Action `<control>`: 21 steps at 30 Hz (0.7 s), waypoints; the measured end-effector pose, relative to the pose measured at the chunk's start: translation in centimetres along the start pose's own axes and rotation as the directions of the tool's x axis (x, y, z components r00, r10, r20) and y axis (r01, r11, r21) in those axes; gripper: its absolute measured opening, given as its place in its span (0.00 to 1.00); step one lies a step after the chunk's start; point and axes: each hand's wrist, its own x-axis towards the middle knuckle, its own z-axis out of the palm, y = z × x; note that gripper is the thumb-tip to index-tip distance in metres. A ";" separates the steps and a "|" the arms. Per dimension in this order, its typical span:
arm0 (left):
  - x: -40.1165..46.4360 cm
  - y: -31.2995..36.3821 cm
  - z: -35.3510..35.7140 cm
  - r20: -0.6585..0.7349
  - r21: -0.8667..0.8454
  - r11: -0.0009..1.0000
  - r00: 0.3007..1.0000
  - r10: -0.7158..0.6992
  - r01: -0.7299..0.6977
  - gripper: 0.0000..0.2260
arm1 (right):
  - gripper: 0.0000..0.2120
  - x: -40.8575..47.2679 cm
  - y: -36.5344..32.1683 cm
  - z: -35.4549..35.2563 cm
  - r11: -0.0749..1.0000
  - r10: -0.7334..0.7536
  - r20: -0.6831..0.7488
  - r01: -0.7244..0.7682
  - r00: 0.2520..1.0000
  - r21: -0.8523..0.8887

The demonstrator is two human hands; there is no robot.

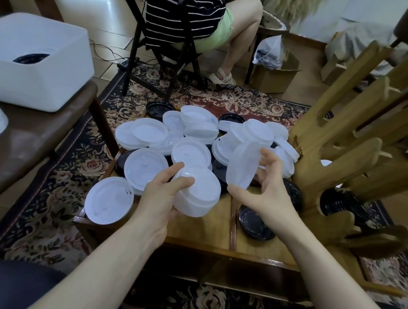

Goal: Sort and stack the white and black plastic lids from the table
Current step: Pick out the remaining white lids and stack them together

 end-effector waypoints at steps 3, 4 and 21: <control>-0.4 0.0 0.5 0.054 0.030 0.999 0.998 -0.024 0.022 0.19 | 0.45 -0.3 -0.4 0.5 0.992 -0.006 0.046 0.001 0.999 0.128; -0.7 0.0 0.7 0.079 0.025 0.999 0.996 -0.036 0.034 0.18 | 0.45 -0.4 -0.4 0.7 0.988 -0.003 0.066 -0.007 0.998 0.151; -1.7 0.7 1.1 0.121 -0.091 0.994 0.991 -0.057 0.069 0.29 | 0.57 -1.4 -1.5 1.1 0.995 -0.043 0.177 0.027 0.983 0.091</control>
